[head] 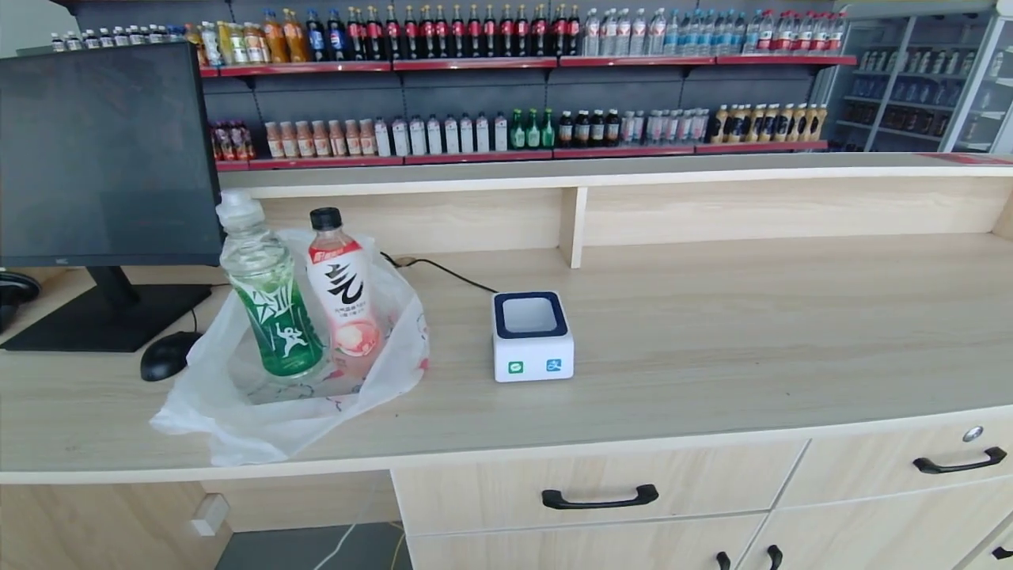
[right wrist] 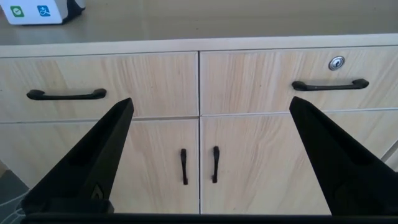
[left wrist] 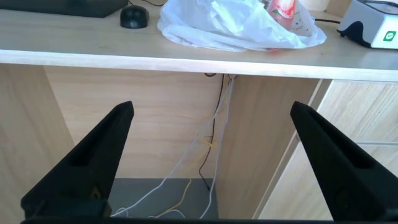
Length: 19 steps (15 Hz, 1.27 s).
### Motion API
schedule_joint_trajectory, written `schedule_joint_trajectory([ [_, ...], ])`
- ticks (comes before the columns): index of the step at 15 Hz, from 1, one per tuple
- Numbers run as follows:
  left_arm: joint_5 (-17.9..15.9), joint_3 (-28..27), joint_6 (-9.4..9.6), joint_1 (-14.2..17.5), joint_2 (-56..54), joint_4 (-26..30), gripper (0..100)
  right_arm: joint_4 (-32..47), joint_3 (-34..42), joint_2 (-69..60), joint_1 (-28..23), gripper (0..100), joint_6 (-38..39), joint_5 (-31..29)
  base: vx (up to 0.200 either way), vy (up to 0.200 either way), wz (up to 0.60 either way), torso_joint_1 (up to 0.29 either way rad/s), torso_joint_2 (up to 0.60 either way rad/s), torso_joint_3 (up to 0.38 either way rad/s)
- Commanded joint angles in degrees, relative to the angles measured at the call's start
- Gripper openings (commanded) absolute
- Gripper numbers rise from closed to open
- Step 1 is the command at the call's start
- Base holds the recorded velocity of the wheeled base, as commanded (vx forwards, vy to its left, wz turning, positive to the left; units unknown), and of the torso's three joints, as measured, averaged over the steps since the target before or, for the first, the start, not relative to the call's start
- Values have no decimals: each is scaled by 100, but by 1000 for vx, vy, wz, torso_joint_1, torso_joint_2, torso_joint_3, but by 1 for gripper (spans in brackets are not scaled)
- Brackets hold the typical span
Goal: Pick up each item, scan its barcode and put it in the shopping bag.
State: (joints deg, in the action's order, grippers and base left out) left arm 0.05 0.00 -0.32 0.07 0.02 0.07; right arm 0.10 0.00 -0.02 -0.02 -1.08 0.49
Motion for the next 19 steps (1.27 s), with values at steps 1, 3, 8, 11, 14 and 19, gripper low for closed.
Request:
schedule_joint_trajectory([
  [1,4,0,-3,1,-2,1,100,-1,0,2,2,100,-23,4,0,0,0,0,0,0],
  [3,4,0,-21,1,6,1,100,-1,0,2,2,100,-32,4,-200,0,0,2,0,7],
  [8,4,0,-30,1,6,1,100,-1,0,2,2,100,-32,4,-200,0,0,8,3,0],
  [11,4,0,-30,1,-2,1,100,-1,0,2,-6,100,-32,4,-200,0,0,-9,1,7],
  [14,4,0,-30,1,-2,1,100,-1,0,2,2,100,-23,4,-200,0,0,2,4,4],
  [19,4,0,-30,-7,-2,1,100,-1,0,2,-6,100,-94,4,-80,0,0,1,2,1],
])
